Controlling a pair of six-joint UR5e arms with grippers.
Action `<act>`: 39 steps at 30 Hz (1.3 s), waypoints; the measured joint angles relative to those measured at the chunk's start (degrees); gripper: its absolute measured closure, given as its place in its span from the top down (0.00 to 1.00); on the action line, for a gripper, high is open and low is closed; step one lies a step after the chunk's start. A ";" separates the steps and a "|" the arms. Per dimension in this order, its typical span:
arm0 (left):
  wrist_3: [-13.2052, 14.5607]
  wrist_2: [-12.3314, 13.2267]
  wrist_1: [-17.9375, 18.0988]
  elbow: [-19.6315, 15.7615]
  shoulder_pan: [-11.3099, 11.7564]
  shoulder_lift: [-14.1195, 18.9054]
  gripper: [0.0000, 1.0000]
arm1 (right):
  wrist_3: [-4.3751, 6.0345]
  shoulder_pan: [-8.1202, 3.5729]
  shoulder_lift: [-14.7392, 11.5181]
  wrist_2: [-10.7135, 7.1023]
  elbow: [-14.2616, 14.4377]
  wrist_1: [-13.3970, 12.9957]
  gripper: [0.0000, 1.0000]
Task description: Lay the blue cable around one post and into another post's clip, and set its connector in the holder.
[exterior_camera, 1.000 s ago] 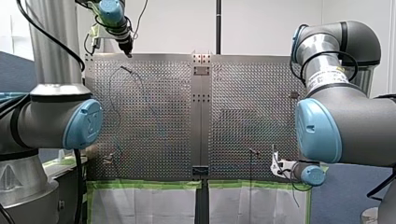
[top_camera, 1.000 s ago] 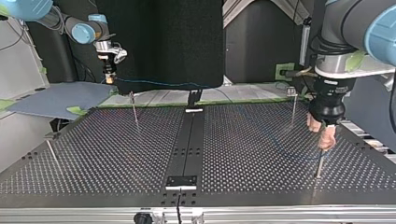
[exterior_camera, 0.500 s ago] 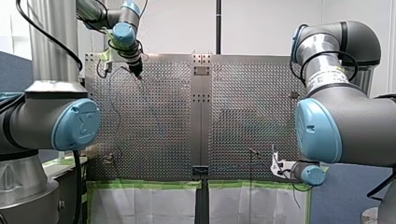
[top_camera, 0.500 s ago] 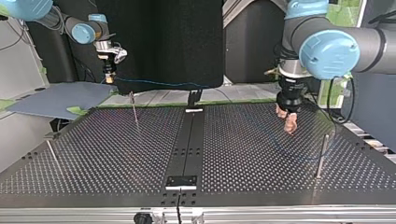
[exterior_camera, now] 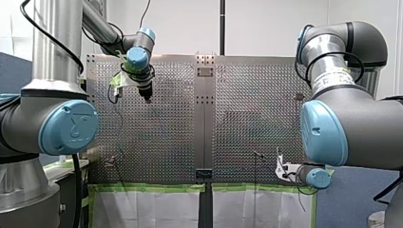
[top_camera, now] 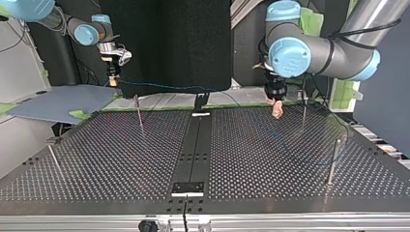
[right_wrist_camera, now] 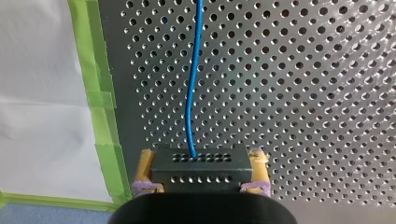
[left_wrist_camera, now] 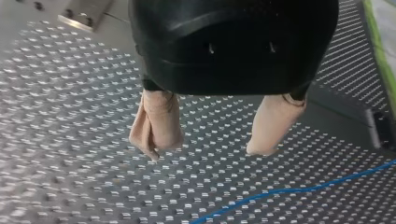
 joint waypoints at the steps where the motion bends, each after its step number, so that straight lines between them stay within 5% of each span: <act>1: -0.43 -0.44 0.42 -0.43 -0.43 -0.44 1.00 | -0.04 0.01 0.00 0.00 0.00 0.00 0.00; 8: -3.45 -4.07 4.05 -4.06 -4.06 -4.07 1.00 | -0.12 0.05 -0.03 0.18 -0.02 0.00 0.00; 20: -3.92 -10.03 9.99 -7.38 -10.03 -10.03 1.00 | -0.74 0.09 -0.06 0.69 -0.02 0.01 0.00; 30: -5.56 -14.53 14.85 -3.73 -14.86 -14.87 1.00 | -1.45 0.27 -0.16 1.30 -0.02 0.60 0.00; 39: -7.59 -12.65 20.08 1.48 -20.09 -20.09 1.00 | -1.68 0.28 -0.53 1.54 -0.02 1.29 0.00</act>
